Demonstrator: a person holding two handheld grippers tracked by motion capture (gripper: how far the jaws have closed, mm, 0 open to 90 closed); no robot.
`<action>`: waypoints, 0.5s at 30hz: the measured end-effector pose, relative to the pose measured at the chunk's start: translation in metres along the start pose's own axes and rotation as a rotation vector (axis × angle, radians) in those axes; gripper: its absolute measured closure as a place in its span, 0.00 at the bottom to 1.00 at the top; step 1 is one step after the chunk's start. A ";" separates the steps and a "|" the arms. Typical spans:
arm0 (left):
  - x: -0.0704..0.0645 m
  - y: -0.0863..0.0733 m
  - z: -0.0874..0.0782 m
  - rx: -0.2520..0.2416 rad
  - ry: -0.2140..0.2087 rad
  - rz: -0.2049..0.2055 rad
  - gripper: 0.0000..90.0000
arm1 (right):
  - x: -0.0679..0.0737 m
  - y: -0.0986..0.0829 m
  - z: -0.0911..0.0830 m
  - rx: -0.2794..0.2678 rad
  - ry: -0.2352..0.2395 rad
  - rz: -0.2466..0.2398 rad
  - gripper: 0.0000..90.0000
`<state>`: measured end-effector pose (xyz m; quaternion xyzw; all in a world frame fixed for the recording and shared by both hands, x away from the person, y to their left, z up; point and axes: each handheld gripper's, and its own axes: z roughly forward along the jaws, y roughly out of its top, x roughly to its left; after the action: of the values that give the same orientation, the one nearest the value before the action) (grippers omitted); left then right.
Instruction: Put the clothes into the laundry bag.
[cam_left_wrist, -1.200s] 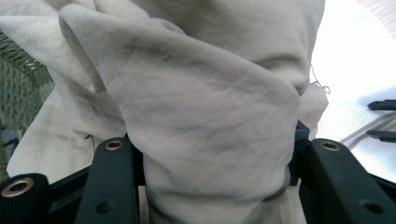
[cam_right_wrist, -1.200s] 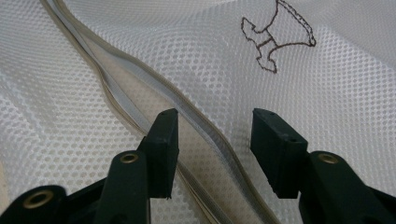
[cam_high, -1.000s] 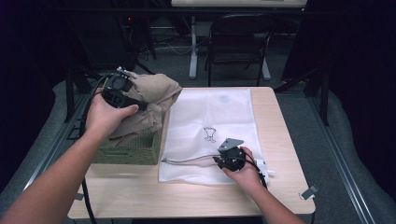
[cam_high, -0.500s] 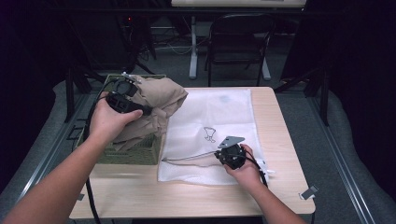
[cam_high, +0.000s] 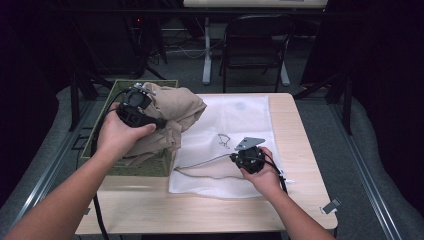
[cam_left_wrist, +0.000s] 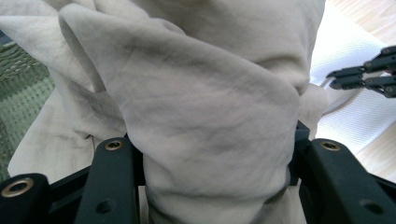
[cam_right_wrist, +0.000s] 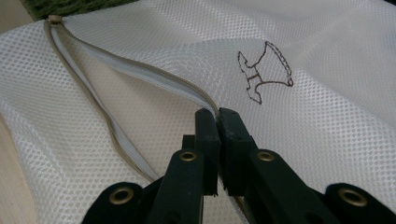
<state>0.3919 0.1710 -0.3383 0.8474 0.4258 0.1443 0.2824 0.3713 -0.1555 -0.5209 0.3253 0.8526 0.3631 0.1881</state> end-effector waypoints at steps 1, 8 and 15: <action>-0.002 -0.001 0.000 -0.004 -0.006 0.000 0.54 | -0.001 0.002 -0.001 0.000 0.001 -0.001 0.97; -0.009 -0.004 0.001 -0.016 -0.028 0.008 0.54 | -0.008 0.012 -0.009 -0.036 0.003 0.028 0.97; -0.016 -0.009 0.005 -0.011 -0.045 0.024 0.54 | -0.015 0.022 -0.018 -0.054 -0.006 0.028 0.97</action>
<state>0.3786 0.1609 -0.3477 0.8540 0.4082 0.1308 0.2950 0.3814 -0.1634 -0.4918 0.3334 0.8372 0.3876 0.1943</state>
